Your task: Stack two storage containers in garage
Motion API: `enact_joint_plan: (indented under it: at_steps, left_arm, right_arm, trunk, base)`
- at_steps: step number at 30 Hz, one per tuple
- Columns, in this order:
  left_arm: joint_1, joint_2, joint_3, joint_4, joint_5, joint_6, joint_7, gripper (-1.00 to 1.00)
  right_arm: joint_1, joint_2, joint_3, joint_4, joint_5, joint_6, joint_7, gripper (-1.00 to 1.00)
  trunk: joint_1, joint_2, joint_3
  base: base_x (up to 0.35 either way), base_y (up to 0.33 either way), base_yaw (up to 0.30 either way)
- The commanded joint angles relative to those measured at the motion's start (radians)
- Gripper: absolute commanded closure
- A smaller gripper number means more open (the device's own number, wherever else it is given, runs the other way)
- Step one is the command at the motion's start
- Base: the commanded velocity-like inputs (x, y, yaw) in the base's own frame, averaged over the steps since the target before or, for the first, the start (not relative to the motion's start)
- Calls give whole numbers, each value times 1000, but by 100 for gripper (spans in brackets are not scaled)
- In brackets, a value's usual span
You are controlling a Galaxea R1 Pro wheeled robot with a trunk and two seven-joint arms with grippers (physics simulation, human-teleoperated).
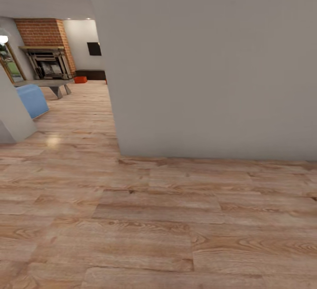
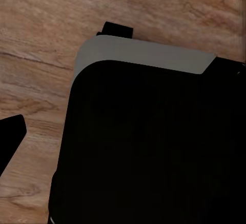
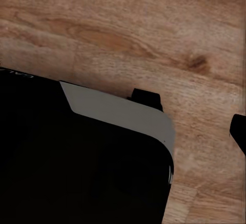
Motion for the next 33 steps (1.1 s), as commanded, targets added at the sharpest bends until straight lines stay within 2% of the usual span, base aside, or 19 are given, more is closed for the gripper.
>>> enact_joint_plan:
  at_steps: [1, 33]
  left_arm:
    - [-1, 0, 4, 2, 6, -5, 1, -100]
    - [-1, 0, 4, 2, 7, -5, 1, -100]
  right_arm:
    - [0, 0, 2, 0, 2, -3, 0, -100]
    - [0, 1, 2, 0, 2, -3, 0, -100]
  trunk:
    - [1, 0, 0]
    - [1, 0, 34]
  base:
    - [340, 0, 210]
    - [338, 0, 227]
